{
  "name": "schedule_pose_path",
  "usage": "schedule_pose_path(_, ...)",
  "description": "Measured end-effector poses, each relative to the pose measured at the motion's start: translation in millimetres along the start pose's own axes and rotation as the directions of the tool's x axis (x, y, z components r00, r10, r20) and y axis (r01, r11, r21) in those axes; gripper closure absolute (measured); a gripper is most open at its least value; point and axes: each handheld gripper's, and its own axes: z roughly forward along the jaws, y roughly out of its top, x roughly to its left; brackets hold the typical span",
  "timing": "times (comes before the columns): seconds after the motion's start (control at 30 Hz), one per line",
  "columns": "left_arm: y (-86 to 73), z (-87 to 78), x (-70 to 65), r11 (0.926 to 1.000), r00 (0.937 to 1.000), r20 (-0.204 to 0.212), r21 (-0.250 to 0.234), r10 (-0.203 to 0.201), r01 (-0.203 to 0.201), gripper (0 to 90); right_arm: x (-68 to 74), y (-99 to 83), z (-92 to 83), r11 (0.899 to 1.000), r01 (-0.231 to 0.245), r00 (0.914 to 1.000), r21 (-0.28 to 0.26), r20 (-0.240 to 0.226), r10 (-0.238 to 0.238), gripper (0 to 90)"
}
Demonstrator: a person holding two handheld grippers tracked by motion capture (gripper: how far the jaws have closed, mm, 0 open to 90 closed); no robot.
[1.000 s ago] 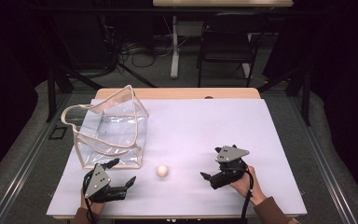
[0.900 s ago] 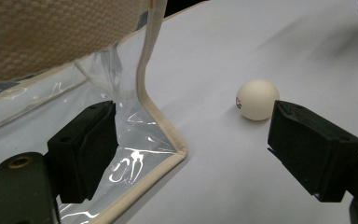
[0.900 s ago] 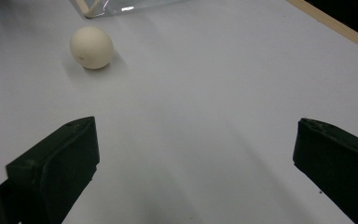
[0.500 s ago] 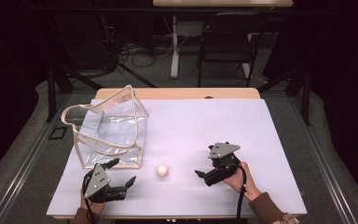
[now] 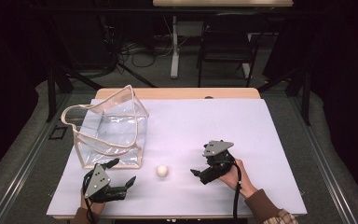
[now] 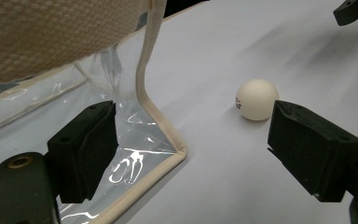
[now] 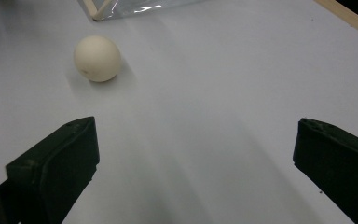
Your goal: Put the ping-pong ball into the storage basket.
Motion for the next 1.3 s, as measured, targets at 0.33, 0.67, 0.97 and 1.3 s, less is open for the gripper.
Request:
schedule_pose_path(0.33,0.0,-0.1,0.2,1.0000,1.0000,0.000,-0.001,0.001,-0.001,15.9,1.1,8.4,9.0,1.000,0.014,0.9997,0.007,-0.018,-0.014,0.0)
schedule_pose_path(0.67,0.2,-0.4,0.2,1.0000,1.0000,0.001,0.000,0.004,-0.004,15.9,1.3,12.9,16.4,1.000,0.014,0.9993,0.018,-0.035,-0.014,0.0)
schedule_pose_path(0.97,0.0,0.3,0.1,1.0000,1.0000,0.003,-0.002,0.001,-0.001,15.9,1.8,18.6,23.4,1.000,0.019,0.9986,0.024,-0.050,-0.018,0.0)
schedule_pose_path(1.3,0.1,0.4,0.2,1.0000,1.0000,0.002,-0.001,0.003,-0.003,15.9,3.9,24.2,31.2,0.999,0.025,0.9976,0.021,-0.065,-0.023,0.0)
